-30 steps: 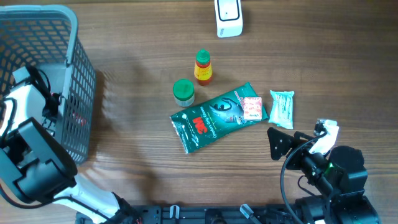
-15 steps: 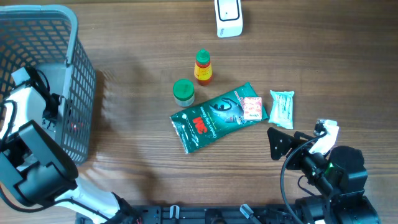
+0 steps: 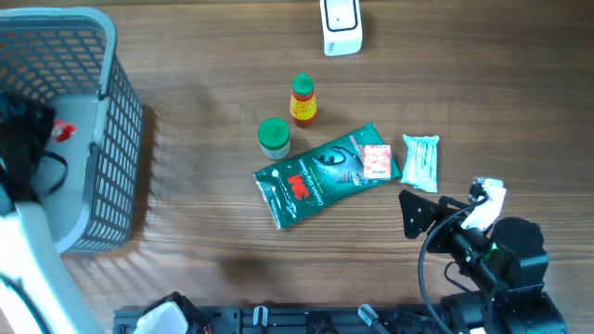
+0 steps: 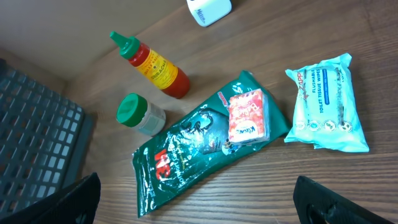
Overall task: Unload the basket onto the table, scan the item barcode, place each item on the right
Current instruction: 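Grasp the red Nescafe sachet in the basket with the left gripper, then lay the Nescafe sachet on the gloves bag with the left gripper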
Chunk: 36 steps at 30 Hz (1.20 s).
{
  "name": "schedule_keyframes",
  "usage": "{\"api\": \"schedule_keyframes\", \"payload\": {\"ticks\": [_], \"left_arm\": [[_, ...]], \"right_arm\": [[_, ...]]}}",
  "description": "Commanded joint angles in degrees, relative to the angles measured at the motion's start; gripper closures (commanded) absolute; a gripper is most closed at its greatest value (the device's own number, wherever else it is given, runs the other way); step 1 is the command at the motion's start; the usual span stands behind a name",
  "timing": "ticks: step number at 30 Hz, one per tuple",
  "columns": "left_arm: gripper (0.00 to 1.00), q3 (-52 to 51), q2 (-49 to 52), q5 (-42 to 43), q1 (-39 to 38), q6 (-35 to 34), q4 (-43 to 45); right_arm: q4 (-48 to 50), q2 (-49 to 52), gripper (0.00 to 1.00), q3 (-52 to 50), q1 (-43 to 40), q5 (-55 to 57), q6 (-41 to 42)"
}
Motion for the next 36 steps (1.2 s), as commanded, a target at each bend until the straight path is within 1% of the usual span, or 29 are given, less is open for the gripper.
{"api": "schedule_keyframes", "payload": {"ticks": [1,4,6,8,13,17,23,27,28,29,32,36], "left_arm": [[0.96,0.5,-7.15,8.35,-8.09,0.02,0.76],[0.96,0.48,-9.94,8.5,-20.74,0.07,0.79],[0.96,0.31,-9.33,7.58,-28.81,0.04,0.76],[0.96,-0.46,-8.02,5.73,-34.99,0.07,0.59],[0.96,-6.62,-1.9,0.42,-50.36,-0.02,0.96],[0.96,-11.69,6.01,-2.08,-59.93,-0.37,5.33],[0.96,-12.92,21.09,-4.39,-68.89,-0.39,16.55],[0.96,-12.92,30.38,-4.46,-72.02,-0.44,24.81],[0.96,-12.92,32.92,-4.87,-72.35,-2.23,26.53],[0.96,-12.92,35.06,-5.6,-72.46,-4.63,27.54],[0.96,-12.92,39.58,-7.67,-72.46,-8.92,27.96],[0.96,-12.92,41.51,-7.72,-72.46,-9.01,28.41]], "right_arm": [[0.26,-0.31,0.0,0.04,-0.02,0.74,0.28],[0.26,-0.31,0.0,0.04,-0.02,0.74,0.26],[0.26,-0.31,0.0,0.04,-0.02,0.74,0.28],[0.26,-0.31,0.0,0.04,-0.02,0.74,0.26],[0.26,-0.31,0.0,0.04,-0.02,0.74,0.26],[0.26,-0.31,0.0,0.04,-0.02,0.74,0.26],[0.26,-0.31,0.0,0.04,-0.02,0.74,0.26],[0.26,-0.31,0.0,0.04,-0.02,0.74,0.28],[0.26,-0.31,0.0,0.04,-0.02,0.74,0.28],[0.26,-0.31,0.0,0.04,-0.02,0.74,0.26],[0.26,-0.31,0.0,0.04,-0.02,0.74,0.28],[0.26,-0.31,0.0,0.04,-0.02,0.74,0.28]]}}
